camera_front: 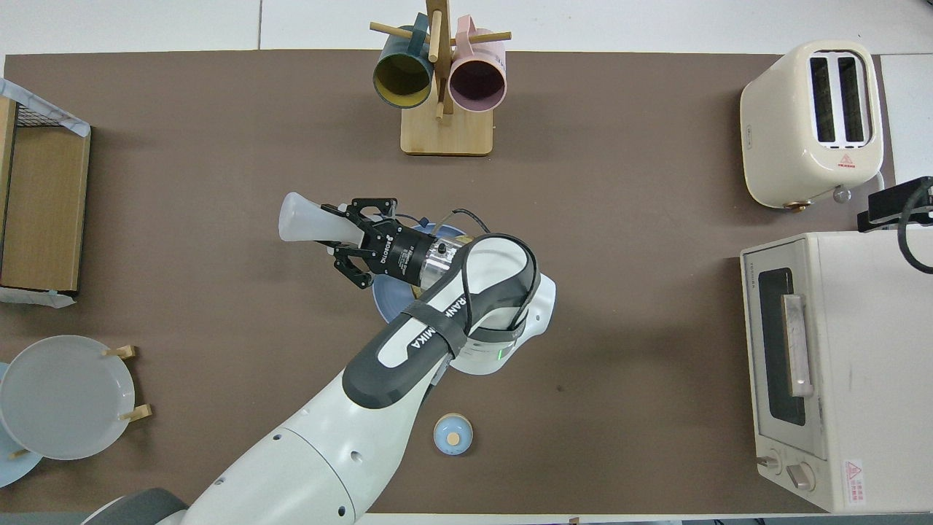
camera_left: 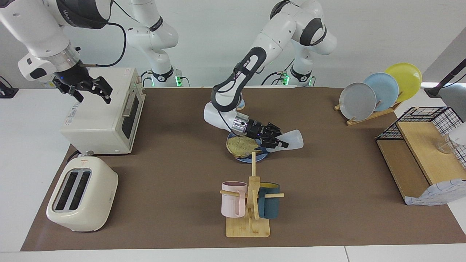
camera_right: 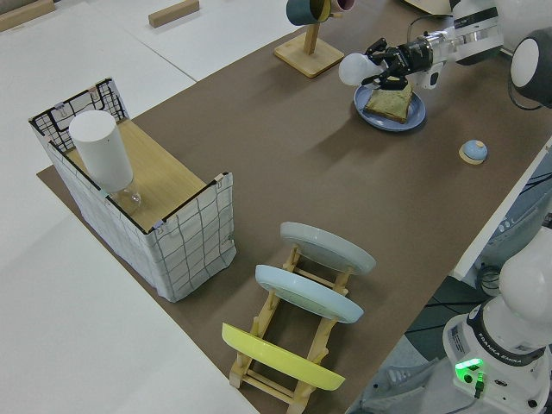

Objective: Put bread on plate and add seasoning
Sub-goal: 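Tilt and shake the bottle over the bread with the left gripper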

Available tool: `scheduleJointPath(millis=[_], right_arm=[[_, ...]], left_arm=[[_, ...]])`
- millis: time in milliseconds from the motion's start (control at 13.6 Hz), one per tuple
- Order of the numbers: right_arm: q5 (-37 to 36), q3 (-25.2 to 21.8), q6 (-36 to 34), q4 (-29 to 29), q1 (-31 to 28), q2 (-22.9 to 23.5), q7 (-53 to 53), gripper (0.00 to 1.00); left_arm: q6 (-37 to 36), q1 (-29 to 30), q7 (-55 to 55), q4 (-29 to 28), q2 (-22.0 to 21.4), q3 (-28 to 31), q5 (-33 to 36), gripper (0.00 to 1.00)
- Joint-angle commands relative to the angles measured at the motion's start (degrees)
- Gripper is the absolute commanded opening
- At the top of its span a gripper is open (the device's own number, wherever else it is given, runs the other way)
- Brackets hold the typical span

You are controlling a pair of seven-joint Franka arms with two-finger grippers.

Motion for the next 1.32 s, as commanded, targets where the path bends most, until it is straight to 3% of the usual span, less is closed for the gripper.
scheduleJointPath(millis=[0,514,1028,1249], right_arm=[[0.0,0.4,0.6,-1.1,-0.9,-0.9,-1.3,1.0],[0.1,0.4,0.6,-1.0,-0.9,-0.9,-1.1,1.0],[0.1,0.4,0.5,-1.0,-0.7,-0.9,-1.3,1.0],[0.1,0.4,0.2,-1.0,-0.7,-0.9,-1.4,1.0]], left_arm=[[0.8,-0.7,0.6,-0.9,-0.8,0.0,1.2,0.0],[-0.5,-7.0,0.7,-0.3,-1.2,-0.3,-0.5,0.0],[1.9,-0.8,0.6,-1.2,-1.0,-0.1,0.4,0.0],[1.7,-1.2,0.6,-1.1,-1.0,-0.1,0.6,0.0]])
